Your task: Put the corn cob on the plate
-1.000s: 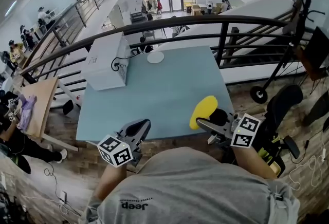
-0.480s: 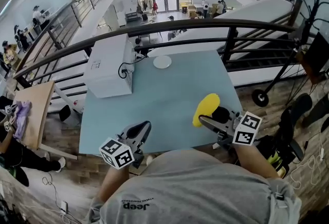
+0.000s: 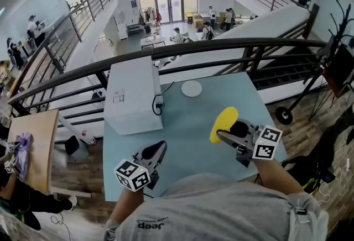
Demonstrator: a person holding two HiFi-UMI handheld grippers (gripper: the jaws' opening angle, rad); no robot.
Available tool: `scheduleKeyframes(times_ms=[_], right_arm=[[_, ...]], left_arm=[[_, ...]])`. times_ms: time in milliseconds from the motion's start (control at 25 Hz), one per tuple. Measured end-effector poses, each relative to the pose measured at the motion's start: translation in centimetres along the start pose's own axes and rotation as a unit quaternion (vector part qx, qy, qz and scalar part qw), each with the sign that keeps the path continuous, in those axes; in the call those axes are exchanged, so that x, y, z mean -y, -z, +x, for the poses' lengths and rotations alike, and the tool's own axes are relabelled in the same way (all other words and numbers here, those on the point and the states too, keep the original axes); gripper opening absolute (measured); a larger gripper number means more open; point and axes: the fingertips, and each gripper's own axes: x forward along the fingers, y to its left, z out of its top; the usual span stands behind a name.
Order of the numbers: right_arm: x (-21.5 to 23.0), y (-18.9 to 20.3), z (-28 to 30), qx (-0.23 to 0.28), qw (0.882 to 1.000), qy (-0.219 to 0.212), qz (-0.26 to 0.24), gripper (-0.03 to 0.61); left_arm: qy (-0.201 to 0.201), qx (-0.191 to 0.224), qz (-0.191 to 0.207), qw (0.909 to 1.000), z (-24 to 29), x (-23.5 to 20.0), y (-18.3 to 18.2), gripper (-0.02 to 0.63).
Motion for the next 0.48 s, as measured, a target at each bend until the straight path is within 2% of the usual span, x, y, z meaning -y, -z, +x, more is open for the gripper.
scheduleKeyframes(times_ms=[240,400,480], right_arm=[[3.7,0.0,5.2,-0.026,1.0,0.005,0.017,0.233],[8.0,0.2,6.0,-0.034,0.999,-0.013,0.033,0.233],[10.8,0.4,5.8,-0.04,0.998,-0.036,0.044,0.233]], left_arm=[[0.001,-0.008,-0.025,0.9997,1.3,-6.2,0.8,0.019],[-0.009,-0.006,-0.03,0.9995,4.7,-8.0,1.6,0.018],[-0.023,-0.001,-0.027,0.9994,6.9,-8.1,1.9,0.02]])
